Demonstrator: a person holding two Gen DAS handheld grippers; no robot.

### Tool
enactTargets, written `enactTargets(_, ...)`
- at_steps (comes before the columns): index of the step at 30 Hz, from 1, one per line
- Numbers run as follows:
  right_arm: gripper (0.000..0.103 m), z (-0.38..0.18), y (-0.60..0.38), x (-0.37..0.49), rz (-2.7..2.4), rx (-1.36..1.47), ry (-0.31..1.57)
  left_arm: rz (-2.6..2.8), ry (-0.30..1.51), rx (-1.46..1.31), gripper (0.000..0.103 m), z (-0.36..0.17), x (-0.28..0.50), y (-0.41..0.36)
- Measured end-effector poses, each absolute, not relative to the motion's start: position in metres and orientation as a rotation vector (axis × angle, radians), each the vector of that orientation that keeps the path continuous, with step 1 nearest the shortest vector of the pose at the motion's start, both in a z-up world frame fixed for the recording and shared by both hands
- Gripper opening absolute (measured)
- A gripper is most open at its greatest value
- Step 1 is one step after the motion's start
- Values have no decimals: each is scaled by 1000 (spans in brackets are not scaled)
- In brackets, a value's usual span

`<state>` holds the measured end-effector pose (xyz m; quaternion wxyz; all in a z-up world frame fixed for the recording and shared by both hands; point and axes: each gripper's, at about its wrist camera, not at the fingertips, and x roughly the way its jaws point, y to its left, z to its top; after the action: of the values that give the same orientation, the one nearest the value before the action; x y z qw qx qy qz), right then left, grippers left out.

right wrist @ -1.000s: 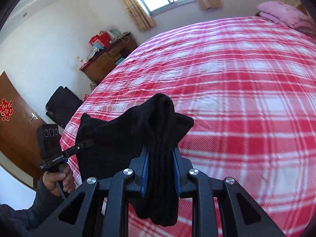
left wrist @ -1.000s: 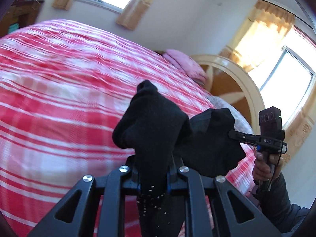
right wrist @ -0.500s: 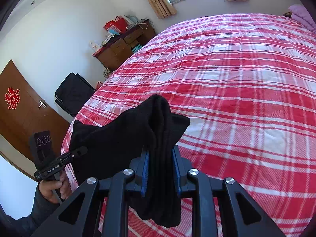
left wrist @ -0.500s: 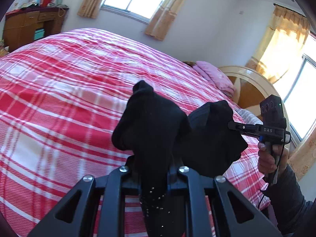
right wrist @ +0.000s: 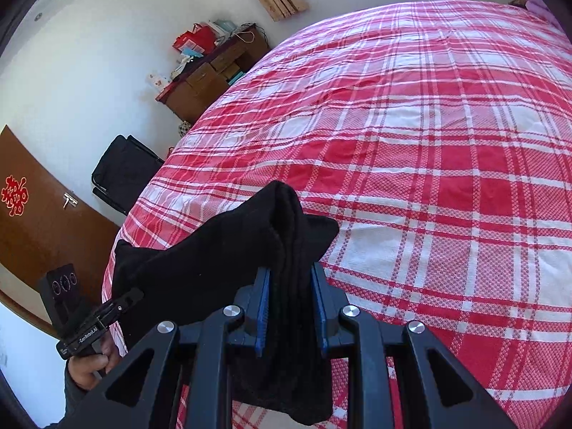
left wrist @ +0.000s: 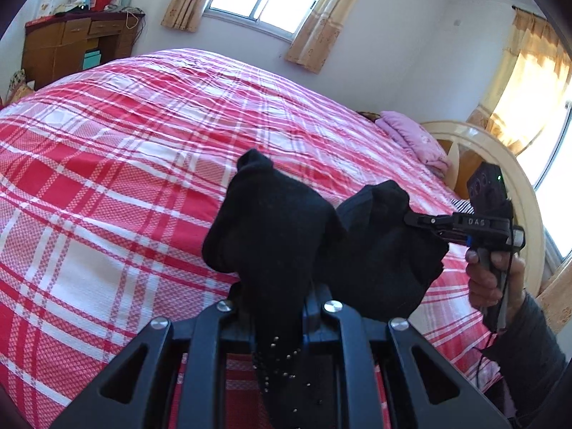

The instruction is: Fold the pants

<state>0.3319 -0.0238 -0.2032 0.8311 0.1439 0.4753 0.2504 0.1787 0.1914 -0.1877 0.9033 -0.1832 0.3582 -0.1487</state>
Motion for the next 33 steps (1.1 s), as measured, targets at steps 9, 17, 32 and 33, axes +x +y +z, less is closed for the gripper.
enactTargets(9, 23, -214, -26, 338, 513, 314, 1027, -270, 756, -299, 21, -195, 180, 183)
enactTargets(17, 24, -228, -31, 340, 487, 335, 1043, -221, 763, -245, 46, -202, 183, 183)
enactTargets(32, 61, -209, -49, 301, 308, 126, 936, -82, 786, -191, 92, -196, 172, 189)
enactTargets(33, 61, -204, -51, 294, 298, 100, 918, -67, 787, -187, 92, -193, 170, 189)
